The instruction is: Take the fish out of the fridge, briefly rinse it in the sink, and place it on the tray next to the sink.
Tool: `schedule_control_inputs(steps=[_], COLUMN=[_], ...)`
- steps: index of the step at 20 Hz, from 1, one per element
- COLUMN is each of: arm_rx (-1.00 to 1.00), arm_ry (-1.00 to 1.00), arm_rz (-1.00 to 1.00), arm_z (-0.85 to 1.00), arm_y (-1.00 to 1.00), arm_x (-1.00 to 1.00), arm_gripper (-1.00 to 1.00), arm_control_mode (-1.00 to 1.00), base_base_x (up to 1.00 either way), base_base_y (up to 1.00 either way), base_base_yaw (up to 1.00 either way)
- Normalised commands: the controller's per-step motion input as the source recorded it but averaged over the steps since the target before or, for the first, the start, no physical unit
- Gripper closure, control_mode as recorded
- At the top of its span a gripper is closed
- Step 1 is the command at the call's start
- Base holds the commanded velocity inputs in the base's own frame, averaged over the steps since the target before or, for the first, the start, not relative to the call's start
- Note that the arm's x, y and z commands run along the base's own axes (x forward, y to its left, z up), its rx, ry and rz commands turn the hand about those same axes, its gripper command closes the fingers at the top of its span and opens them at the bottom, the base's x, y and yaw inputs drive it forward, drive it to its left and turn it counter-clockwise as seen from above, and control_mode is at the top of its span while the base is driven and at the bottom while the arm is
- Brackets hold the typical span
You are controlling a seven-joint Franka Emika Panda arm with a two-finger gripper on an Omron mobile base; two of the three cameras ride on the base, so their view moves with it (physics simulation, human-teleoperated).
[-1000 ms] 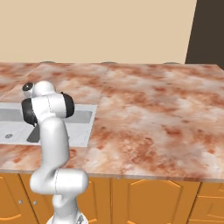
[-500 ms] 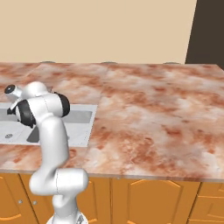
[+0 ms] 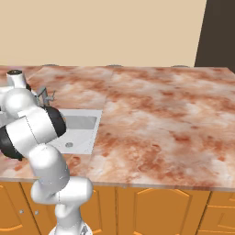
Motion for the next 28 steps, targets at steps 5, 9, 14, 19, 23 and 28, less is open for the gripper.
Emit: schedule_control_inputs(steps=[5,9,14,19,23,28], arm_rx=[0.09,-0.11,-0.12,0.0,0.0,0.0], arm_ry=[0.32,-0.39,-0.6,-0.01,0.0,0.0], arm_rz=[-0.32,-0.06,-0.02,0.01,0.0,0.0], arm_z=[0.89,0.99,0.33,-0.05,0.0,0.0], arm_y=[-0.83,-0.21,0.0,0.0,0.0,0.0], arm_x=[-1.0,-0.98,-0.69,-0.4,0.0,0.0], arm_gripper=[1.0,1.0,1.0,1.0,1.0,1.0], arm_control_mode=[-1.0,-1.0,-1.0,-1.0,1.0,1.0], base_base_x=[0.0,0.0,0.0,0.0,-1.0,-0.61], base_base_y=[0.0,0.0,0.0,0.0,0.59,1.0], base_base_yaw=[0.0,0.0,0.0,0.0,0.0,-0.02])
